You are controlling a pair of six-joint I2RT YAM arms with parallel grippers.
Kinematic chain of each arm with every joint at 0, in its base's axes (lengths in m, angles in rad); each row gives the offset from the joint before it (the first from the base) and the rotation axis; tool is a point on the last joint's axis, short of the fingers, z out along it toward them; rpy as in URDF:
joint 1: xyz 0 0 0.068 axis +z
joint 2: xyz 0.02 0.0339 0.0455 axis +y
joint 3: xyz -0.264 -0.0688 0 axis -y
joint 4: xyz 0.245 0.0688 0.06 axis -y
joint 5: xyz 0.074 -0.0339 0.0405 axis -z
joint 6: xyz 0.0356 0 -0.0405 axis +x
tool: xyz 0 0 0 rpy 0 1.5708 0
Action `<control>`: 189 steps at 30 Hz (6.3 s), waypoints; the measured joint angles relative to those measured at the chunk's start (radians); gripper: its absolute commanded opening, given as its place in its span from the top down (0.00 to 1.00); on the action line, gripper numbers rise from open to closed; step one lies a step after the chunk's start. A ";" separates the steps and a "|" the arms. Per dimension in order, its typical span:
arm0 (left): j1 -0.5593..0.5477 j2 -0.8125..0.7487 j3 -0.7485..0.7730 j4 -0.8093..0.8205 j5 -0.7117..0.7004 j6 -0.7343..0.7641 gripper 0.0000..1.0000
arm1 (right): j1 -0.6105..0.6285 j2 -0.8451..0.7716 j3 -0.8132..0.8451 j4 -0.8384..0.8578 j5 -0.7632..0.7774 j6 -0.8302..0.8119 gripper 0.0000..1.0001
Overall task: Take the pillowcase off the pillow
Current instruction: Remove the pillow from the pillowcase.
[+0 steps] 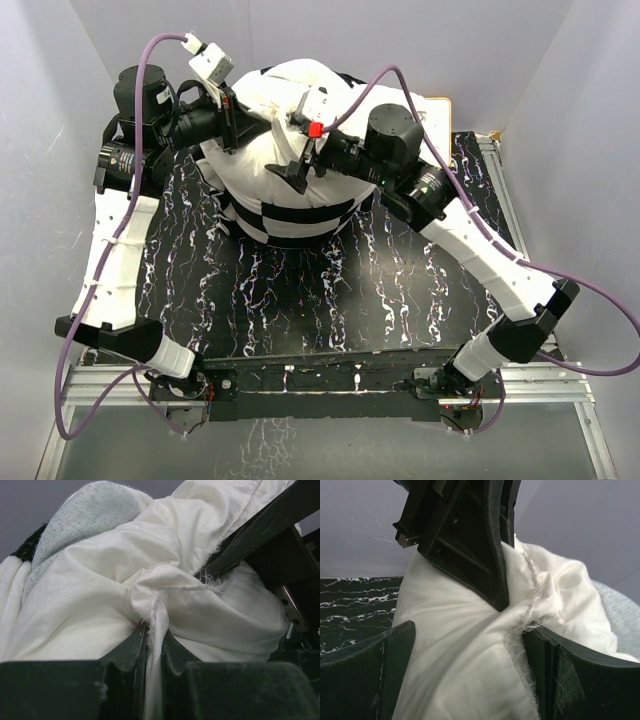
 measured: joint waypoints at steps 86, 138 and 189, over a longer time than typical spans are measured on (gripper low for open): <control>0.231 0.219 -0.607 0.291 -0.024 0.465 0.73 | -0.506 -0.377 -0.552 0.253 -0.298 0.597 0.92; 0.381 -0.078 -0.406 -0.283 -0.188 0.720 0.03 | -0.859 -0.358 -0.904 -0.096 0.453 0.982 0.92; 0.385 -0.070 -1.170 -0.224 -0.238 1.125 1.00 | -0.896 -0.413 -1.020 0.069 0.584 0.977 0.92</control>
